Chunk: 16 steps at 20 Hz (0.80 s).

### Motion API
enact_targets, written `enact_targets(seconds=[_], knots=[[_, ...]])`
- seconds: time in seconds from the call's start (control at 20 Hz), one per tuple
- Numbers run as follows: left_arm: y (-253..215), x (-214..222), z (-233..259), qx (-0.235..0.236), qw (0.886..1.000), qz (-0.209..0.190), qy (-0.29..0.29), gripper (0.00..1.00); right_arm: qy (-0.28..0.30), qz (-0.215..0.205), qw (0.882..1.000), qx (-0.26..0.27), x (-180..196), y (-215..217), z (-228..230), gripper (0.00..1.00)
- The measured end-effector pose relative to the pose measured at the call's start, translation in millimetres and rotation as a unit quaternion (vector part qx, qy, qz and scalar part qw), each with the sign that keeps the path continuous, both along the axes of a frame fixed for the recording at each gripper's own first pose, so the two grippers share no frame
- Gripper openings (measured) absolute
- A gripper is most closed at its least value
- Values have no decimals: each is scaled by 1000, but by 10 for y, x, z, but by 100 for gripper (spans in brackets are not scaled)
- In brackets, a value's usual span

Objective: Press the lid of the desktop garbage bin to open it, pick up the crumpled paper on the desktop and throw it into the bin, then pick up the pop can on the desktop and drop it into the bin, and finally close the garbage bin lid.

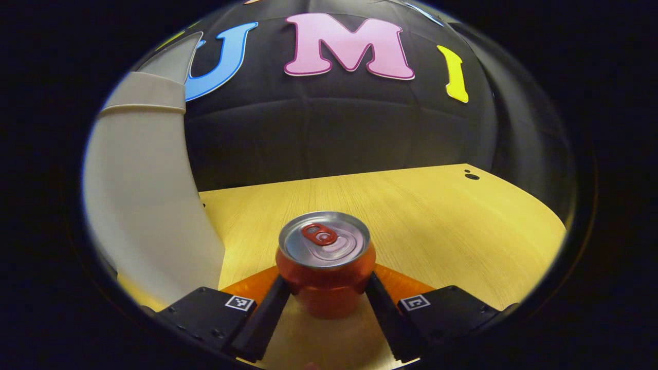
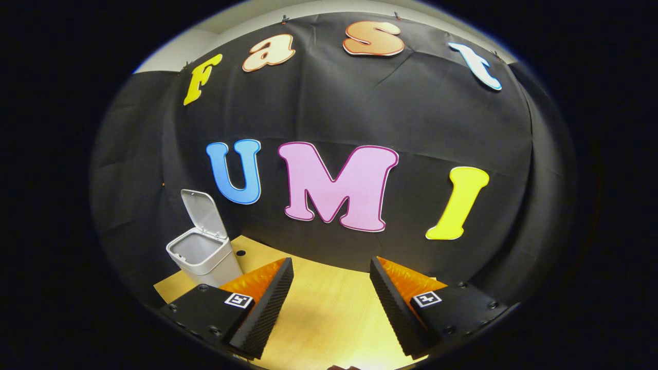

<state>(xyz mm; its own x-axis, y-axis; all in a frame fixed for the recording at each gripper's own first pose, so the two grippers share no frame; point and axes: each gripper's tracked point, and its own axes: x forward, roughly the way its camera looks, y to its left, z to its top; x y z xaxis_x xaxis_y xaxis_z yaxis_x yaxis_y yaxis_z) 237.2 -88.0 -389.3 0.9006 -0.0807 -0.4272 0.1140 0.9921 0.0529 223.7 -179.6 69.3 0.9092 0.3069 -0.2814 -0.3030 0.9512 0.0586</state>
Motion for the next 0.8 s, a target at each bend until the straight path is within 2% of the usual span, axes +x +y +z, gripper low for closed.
enact_targets(seconds=[0.2,0.45,0.6,0.8], knots=[[-27,-168,658,-8,999,11,-34,85,5,39,999,18,99,182,-57,96],[212,-484,2203,-16,994,39,-97,84,-8,96,994,42,162,529,-15,96],[610,-596,3110,-12,988,67,-139,83,-23,130,990,55,154,801,64,96],[1408,-662,3776,-26,977,134,-163,84,-36,175,980,83,74,1211,192,96]])
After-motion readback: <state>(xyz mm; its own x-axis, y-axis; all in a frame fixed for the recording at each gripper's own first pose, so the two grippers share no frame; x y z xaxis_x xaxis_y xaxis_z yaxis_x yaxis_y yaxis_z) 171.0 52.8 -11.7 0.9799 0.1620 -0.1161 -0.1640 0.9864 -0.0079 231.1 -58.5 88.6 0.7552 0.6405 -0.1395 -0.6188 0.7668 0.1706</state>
